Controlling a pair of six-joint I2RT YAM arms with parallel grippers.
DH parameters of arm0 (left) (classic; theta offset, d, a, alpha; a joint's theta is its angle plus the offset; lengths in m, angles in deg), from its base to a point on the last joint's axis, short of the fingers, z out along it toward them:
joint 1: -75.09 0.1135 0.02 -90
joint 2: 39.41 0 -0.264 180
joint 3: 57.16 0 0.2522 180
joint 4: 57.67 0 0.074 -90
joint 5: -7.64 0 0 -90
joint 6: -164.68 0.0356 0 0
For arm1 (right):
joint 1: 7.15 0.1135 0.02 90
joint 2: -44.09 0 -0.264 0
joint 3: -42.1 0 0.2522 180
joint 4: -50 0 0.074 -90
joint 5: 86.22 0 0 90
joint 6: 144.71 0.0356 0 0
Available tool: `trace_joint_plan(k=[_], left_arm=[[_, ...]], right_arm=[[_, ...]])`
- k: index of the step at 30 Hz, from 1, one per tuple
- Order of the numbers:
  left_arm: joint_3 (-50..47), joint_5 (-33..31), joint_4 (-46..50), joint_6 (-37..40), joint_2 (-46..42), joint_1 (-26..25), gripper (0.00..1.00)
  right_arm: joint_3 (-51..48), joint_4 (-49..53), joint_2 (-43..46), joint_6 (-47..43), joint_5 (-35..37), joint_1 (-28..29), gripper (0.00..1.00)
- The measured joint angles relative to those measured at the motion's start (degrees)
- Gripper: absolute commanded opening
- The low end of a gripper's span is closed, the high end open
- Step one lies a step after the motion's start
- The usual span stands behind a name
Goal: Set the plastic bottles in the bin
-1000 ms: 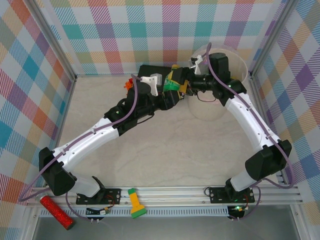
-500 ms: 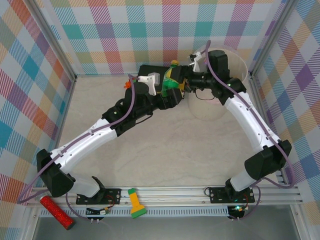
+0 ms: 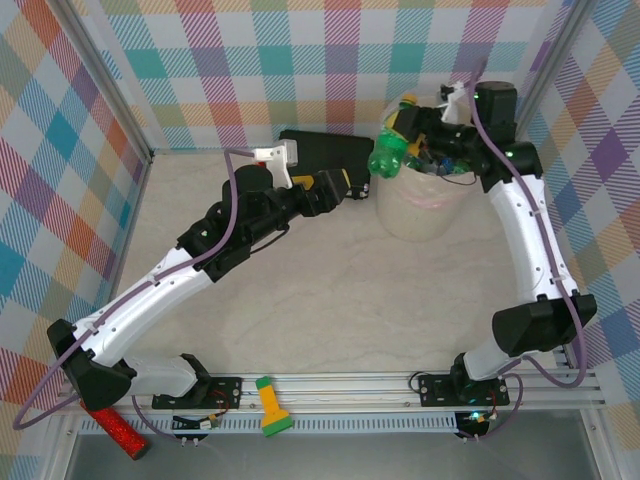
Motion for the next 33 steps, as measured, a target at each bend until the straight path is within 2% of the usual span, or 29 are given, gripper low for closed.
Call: trace_joint_plan(k=[8, 13, 25, 33], left_arm=[[0.68, 2.36, 1.01, 0.42, 3.85, 2.67, 1.00], [2.60, 6.47, 1.31, 0.59, 7.45, 5.31, 1.00], [5.27, 17.86, -0.68, -1.57, 12.46, 13.57, 0.99], [5.27, 22.45, -2.91, -3.56, 14.25, 17.00, 1.00]], right_arm=[[0.98, 7.06, 0.02, -3.26, 1.14, -8.33, 0.56], [6.78, 12.52, -1.27, -6.01, 2.97, -11.91, 0.57], [14.25, 21.66, -8.09, -8.90, 8.50, -15.17, 0.58], [15.76, 23.85, -11.56, -9.05, 11.41, -17.90, 0.58]])
